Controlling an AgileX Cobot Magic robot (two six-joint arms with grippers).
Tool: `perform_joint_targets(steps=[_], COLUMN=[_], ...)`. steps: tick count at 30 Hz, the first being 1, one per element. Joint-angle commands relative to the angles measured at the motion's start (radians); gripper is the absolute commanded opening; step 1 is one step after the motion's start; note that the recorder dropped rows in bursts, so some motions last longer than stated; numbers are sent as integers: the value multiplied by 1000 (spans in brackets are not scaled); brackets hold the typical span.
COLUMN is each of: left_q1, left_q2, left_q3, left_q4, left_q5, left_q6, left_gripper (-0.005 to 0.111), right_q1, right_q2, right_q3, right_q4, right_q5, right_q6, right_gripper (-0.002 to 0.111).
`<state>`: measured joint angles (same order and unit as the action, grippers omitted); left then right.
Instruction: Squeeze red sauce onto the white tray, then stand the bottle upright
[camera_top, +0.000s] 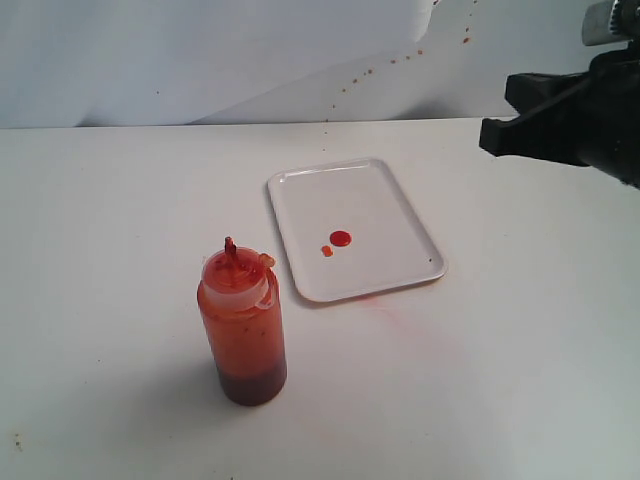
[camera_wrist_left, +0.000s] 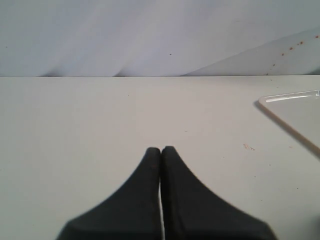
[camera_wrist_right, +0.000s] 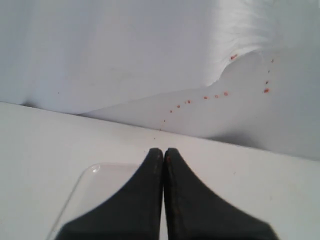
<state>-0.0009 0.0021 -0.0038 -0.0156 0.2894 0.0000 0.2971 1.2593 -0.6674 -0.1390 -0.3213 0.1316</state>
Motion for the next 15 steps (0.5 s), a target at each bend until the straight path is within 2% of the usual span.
perform_joint_targets(steps=[1,5,7,8,12,15], left_q1=[-5,-5,-5,-5,-5,-5], left_q2=[-2,-2,-2,-2,-2,-2], left_q3=[4,4,4,4,4,4], left_q4=[3,3,3,3,3,3], left_q5=[-5,-5,-5,-5,-5,-5], left_q6=[5,5,5,5,5,5], left_gripper=[0,0,0,0,0,0], right_q1=[-43,-172,-270,-346,-497,-508], right_q2=[-137,-366,-497,-578,-799,-862], right_q3=[3,3,28,76,318,475], right_q4=[-1,-1,-1,-1,3,64], right_q5=[35,278,377,360,203,96], right_q6=[-213,-237,-237,-237,-236,-236], right_gripper=[0,0,0,0,0,0])
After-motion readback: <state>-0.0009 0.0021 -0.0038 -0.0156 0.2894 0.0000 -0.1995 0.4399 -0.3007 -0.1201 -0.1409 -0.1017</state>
